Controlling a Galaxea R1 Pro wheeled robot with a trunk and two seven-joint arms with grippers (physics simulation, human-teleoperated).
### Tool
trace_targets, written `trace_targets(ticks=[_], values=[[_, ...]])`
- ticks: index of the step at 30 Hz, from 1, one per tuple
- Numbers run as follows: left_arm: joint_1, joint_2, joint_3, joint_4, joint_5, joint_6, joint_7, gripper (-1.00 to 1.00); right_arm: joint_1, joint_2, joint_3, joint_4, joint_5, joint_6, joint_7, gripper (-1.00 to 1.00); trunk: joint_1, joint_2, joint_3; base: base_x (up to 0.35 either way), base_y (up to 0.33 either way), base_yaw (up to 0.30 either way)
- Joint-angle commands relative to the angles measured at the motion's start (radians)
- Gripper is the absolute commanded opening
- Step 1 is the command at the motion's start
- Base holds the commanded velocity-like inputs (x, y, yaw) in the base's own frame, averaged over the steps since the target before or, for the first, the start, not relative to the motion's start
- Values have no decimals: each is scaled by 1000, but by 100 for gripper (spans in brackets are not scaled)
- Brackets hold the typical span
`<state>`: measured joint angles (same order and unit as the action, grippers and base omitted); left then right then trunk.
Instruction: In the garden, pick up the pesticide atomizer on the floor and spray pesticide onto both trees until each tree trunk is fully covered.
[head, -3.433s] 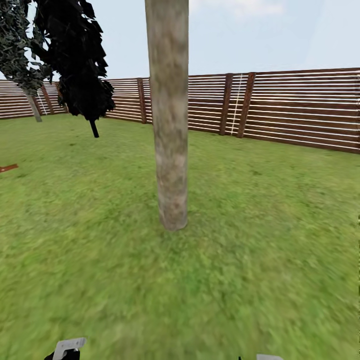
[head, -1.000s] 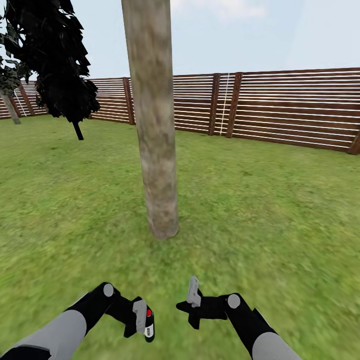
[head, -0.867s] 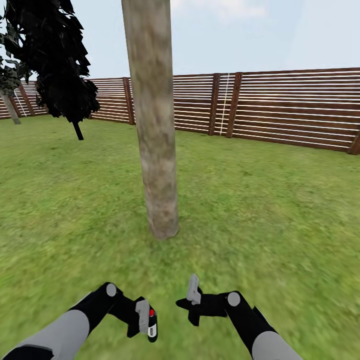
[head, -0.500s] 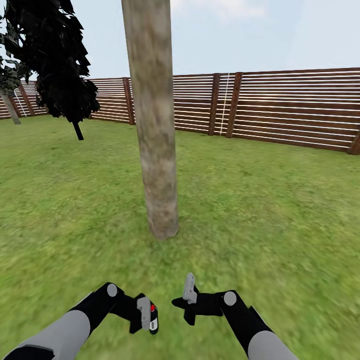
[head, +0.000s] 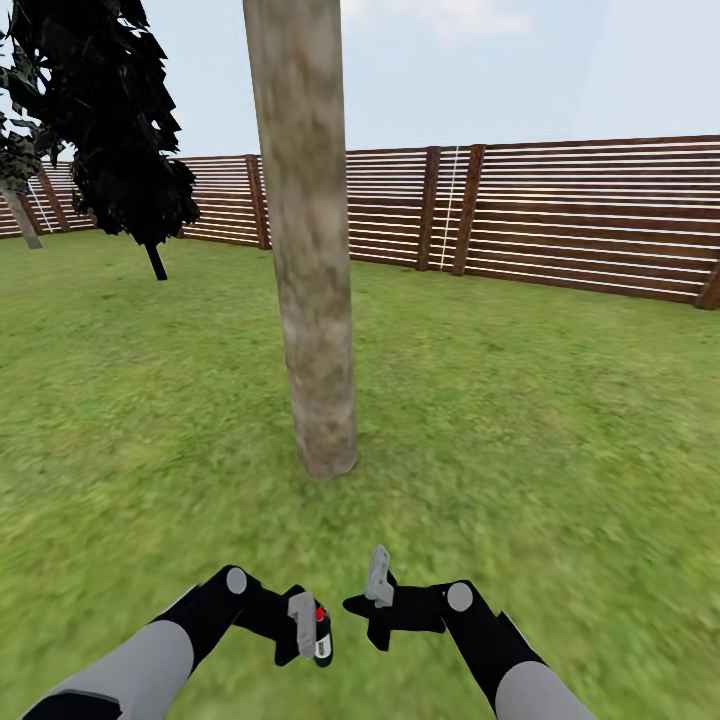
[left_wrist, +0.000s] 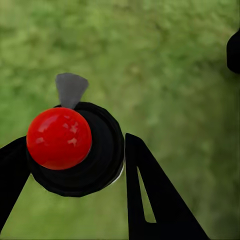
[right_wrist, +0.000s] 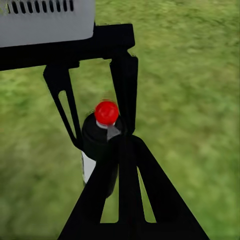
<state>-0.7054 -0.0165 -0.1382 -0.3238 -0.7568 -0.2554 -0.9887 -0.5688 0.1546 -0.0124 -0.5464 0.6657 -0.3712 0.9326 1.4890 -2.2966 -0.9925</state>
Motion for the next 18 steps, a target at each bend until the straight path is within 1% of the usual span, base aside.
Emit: trace_targets(ticks=[1,9,12,13,15,18], values=[[0,-2,1,-1,-7,-6,-1,-100,0,0,-1,-1,6,-3,2,-100,0,0,-1,0,0,0],[2,-26,3,5,0,-10,-1,-100,0,0,-1,-1,6,-4,2,-100,0,0,-1,0,0,0],[1,-29,3,6,2,-11,0,-100,0,0,-1,-1,6,-4,2,-100,0,0,-1,0,0,0],[1,-29,3,6,10,-11,-1,-100,0,0,-1,-1,6,-4,2,-100,0,0,-1,0,0,0],[1,-28,3,7,48,-13,-1,-100,0,0,-1,-1,6,-4,2,-100,0,0,-1,0,0,0],[1,-28,2,8,59,-15,-2,-100,0,0,-1,-1,6,-4,2,-100,0,0,-1,0,0,0]])
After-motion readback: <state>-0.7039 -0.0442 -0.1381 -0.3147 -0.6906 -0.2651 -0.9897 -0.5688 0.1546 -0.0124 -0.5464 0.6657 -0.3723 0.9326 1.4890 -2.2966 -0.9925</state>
